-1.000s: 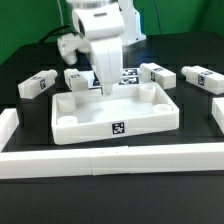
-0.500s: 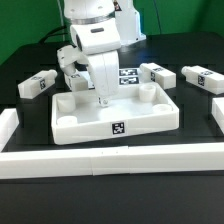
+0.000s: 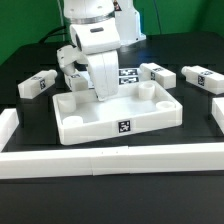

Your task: Assemble desk

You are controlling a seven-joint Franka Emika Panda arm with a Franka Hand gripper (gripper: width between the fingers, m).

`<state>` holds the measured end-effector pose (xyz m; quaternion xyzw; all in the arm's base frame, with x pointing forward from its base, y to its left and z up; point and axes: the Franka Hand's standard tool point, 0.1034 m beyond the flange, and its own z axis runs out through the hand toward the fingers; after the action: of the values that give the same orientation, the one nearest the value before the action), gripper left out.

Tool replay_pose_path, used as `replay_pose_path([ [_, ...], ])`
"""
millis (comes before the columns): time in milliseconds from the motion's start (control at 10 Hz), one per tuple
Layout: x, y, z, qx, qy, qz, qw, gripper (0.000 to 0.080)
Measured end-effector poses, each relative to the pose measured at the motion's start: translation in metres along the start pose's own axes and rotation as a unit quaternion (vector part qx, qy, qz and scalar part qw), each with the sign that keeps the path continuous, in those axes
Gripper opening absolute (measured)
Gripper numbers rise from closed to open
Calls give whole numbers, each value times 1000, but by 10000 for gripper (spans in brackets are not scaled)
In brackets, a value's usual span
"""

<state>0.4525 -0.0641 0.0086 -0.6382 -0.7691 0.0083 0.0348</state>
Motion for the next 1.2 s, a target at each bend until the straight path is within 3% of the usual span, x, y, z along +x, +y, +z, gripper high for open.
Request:
replay_pose_path([
  [400, 0, 0, 0, 0, 0, 0, 1000, 59],
  [500, 6, 2, 0, 0, 1, 31, 1000, 59],
  [700, 34, 15, 0, -3, 4, 81, 997, 59],
  [900, 59, 46, -1, -13, 9, 127, 992, 59],
  [1200, 60, 91, -3, -32, 11, 125, 992, 59],
])
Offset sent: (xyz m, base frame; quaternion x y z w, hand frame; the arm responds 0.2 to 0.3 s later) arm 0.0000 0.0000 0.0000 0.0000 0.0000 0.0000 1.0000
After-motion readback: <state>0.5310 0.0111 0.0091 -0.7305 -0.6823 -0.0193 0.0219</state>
